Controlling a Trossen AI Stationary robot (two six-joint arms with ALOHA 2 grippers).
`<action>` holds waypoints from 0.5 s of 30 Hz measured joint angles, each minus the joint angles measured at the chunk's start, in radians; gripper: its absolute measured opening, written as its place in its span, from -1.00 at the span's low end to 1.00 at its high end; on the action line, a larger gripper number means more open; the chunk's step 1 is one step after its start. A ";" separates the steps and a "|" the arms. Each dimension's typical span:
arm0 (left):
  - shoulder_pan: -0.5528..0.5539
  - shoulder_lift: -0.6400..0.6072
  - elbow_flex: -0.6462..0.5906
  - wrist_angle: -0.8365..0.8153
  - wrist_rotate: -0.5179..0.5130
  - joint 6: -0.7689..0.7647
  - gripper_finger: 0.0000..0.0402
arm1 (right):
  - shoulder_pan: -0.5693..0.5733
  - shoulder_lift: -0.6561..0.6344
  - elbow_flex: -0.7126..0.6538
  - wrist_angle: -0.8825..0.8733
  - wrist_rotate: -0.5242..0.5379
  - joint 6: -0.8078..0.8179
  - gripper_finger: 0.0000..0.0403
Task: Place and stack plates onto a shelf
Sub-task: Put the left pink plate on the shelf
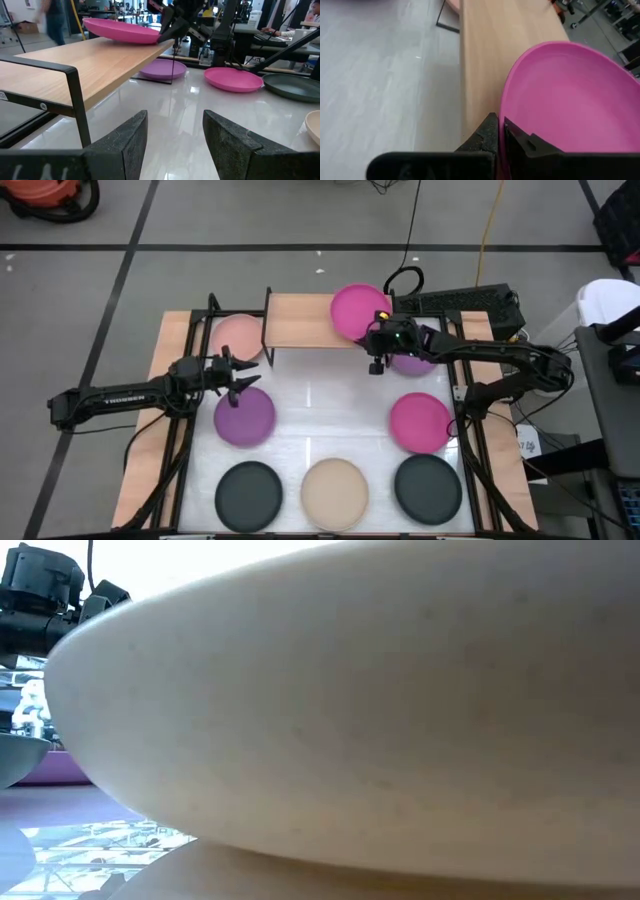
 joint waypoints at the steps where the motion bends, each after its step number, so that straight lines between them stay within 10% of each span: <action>1: 0.000 0.000 0.000 0.000 0.000 0.000 -0.03 | -0.001 0.001 -0.003 0.002 0.000 0.000 -0.97; 15: 0.000 0.000 0.000 0.000 0.000 0.000 -0.03 | -0.004 0.003 -0.012 -0.002 0.049 0.074 -0.71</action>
